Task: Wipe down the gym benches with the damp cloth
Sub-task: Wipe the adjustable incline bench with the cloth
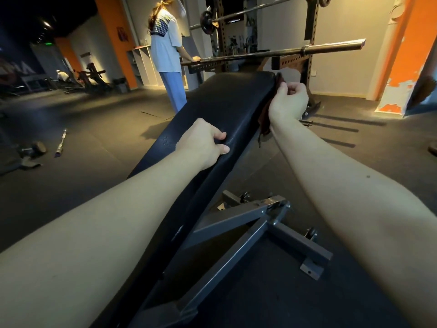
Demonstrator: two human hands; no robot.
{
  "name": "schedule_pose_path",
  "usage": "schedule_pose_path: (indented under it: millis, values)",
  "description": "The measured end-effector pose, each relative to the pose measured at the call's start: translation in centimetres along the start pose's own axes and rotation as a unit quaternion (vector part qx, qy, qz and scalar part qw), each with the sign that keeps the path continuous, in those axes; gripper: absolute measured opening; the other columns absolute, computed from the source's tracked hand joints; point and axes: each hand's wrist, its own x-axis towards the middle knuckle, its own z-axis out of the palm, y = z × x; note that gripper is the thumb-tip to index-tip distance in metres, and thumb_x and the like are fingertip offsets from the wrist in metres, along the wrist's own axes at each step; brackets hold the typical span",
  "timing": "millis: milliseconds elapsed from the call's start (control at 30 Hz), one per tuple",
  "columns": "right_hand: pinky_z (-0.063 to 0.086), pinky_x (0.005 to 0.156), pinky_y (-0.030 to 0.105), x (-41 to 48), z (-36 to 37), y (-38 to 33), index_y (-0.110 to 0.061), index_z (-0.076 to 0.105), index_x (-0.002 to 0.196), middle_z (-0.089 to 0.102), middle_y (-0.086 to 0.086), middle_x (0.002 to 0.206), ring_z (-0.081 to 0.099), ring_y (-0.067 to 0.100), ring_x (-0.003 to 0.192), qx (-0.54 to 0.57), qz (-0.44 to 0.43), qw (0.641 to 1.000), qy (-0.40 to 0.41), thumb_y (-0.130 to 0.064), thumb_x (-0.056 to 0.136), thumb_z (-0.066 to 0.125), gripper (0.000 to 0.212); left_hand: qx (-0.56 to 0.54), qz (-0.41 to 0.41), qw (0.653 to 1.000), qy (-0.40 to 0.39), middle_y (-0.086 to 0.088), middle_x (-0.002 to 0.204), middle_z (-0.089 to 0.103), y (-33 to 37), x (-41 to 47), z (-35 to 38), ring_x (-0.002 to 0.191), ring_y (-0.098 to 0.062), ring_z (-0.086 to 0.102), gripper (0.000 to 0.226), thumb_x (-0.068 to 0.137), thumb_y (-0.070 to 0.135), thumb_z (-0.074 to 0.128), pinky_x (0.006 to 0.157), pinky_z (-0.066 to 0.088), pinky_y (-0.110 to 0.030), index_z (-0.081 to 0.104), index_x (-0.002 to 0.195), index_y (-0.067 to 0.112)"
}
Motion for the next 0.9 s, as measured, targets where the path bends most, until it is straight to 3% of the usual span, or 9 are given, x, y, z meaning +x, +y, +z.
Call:
schedule_pose_path:
  millis: [133,300,533,733,900]
  values:
    - [0.048,0.094,0.025,-2.9,-0.9,1.2,-0.021,0.065,0.114,0.066,-0.003,0.115,0.061,0.009,0.105,-0.012,-0.010,0.999,-0.037,-0.034,0.097,0.065,0.021,-0.027,0.010,1.000,0.004,0.007,0.134,0.054,-0.7,-0.1,0.1,0.126,-0.019,0.054,0.043,0.088,0.034,0.078,0.103,0.046,-0.036,0.067,0.130,0.030]
    - [0.052,0.091,0.025,-10.0,-2.7,4.1,-0.021,0.067,0.099,0.069,-0.007,0.104,0.064,0.007,0.099,0.039,0.010,0.996,-0.083,-0.028,0.097,0.067,0.007,-0.027,0.027,0.999,-0.003,0.006,0.139,0.049,-0.9,0.0,0.2,0.131,-0.018,0.050,0.044,0.089,0.033,0.077,0.102,0.036,-0.029,0.067,0.132,0.027]
    - [0.045,0.078,0.021,-4.0,-1.1,1.0,-0.018,0.067,0.096,0.068,-0.006,0.097,0.062,0.003,0.089,0.055,0.045,0.997,-0.023,-0.024,0.096,0.067,0.006,-0.035,0.015,0.999,0.014,0.008,0.134,0.048,-1.2,-0.3,0.9,0.126,-0.017,0.052,0.044,0.090,0.035,0.076,0.104,0.043,-0.035,0.065,0.132,0.028]
    - [0.052,0.097,0.036,-9.8,-1.9,3.2,-0.021,0.068,0.095,0.069,-0.002,0.105,0.065,0.011,0.101,0.060,-0.005,0.996,-0.062,-0.026,0.094,0.068,0.005,-0.056,0.014,0.998,0.015,0.008,0.133,0.047,-1.3,-0.3,1.0,0.125,-0.017,0.052,0.043,0.089,0.034,0.077,0.099,0.039,-0.029,0.067,0.130,0.028]
    - [0.056,0.092,0.036,-10.4,-2.4,3.3,-0.020,0.067,0.091,0.069,0.001,0.101,0.066,0.012,0.094,0.046,-0.026,0.993,-0.104,-0.024,0.093,0.070,0.006,-0.041,0.020,0.999,0.019,0.006,0.134,0.046,-1.1,-0.4,0.9,0.127,-0.018,0.051,0.043,0.090,0.033,0.076,0.098,0.036,-0.028,0.066,0.132,0.027]
